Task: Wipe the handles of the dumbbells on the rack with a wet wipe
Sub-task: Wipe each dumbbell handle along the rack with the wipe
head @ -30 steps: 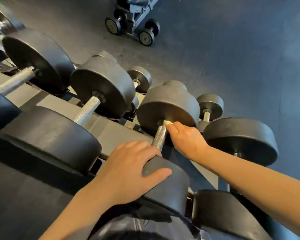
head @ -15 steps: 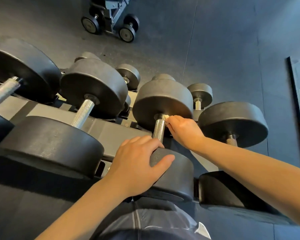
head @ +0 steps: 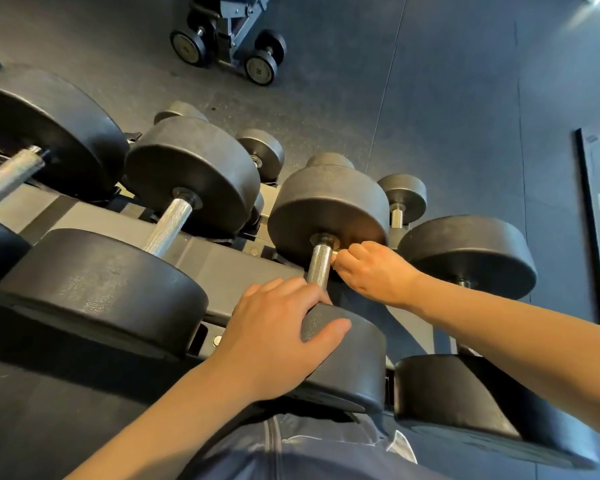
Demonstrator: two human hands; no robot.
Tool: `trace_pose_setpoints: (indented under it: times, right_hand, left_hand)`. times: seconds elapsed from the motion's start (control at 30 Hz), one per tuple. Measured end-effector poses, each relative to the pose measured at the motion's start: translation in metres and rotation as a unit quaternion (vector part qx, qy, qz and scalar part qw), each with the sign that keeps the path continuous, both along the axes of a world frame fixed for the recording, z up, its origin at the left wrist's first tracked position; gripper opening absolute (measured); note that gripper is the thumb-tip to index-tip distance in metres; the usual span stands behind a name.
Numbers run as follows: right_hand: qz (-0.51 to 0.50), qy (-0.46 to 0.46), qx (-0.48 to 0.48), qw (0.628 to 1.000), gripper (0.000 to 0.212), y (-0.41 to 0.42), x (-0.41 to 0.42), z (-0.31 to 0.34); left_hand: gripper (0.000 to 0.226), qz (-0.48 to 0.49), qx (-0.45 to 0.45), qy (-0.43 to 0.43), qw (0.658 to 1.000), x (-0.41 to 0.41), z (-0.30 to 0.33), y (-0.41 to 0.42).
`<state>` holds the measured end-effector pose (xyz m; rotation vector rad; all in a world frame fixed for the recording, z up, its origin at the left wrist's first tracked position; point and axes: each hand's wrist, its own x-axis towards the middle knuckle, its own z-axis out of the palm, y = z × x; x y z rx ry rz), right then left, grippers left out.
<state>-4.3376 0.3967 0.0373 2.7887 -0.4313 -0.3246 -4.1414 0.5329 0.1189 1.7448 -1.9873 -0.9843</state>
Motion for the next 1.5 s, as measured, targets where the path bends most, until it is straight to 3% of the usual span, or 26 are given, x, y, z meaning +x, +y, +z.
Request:
trace_pose_setpoints:
  times: [0.27,0.37,0.53,0.77,0.93,1.17,1.27,1.37,1.5]
  right_hand:
    - [0.050,-0.033,-0.046,0.997,0.002,-0.017,0.004,0.047]
    - [0.054,-0.011,-0.051,0.997,0.003,-0.019,0.007,0.053]
    - [0.016,0.034,-0.036,0.999,0.011,-0.015,0.027,0.046]
    - [-0.054,0.067,-0.008,0.996,0.026,-0.012,0.043,0.060]
    - [-0.111,0.182,0.041,0.976,0.026,-0.004,0.090,0.068]
    - [-0.119,0.340,0.055,0.931,0.030,0.002,0.134,0.061]
    - [-0.097,0.287,0.059,0.951,0.028,-0.004,0.123,0.064]
    - [-0.087,0.158,0.099,0.979,0.028,-0.013,0.086,0.062]
    - [-0.188,-0.034,0.234,0.953,0.049,-0.006,0.033,0.043]
  left_hand:
    - [0.052,-0.001,0.002,0.006,1.000,0.000,-0.001,0.001]
    - [0.051,0.000,-0.005,0.022,1.000,0.000,-0.002,0.001]
    - [0.027,0.073,-0.046,0.127,0.988,0.002,-0.003,0.004]
    - [0.026,0.077,-0.055,0.131,0.987,0.004,-0.004,0.005]
    - [0.027,0.080,-0.058,0.131,0.986,0.004,-0.003,0.003]
    - [0.028,0.095,-0.069,0.144,0.982,0.006,-0.006,0.006]
    - [0.028,0.106,-0.080,0.163,0.978,0.006,-0.006,0.006]
    - [0.027,0.105,-0.084,0.167,0.977,0.005,-0.005,0.007]
    - [0.028,0.105,-0.082,0.168,0.977,0.006,-0.004,0.005]
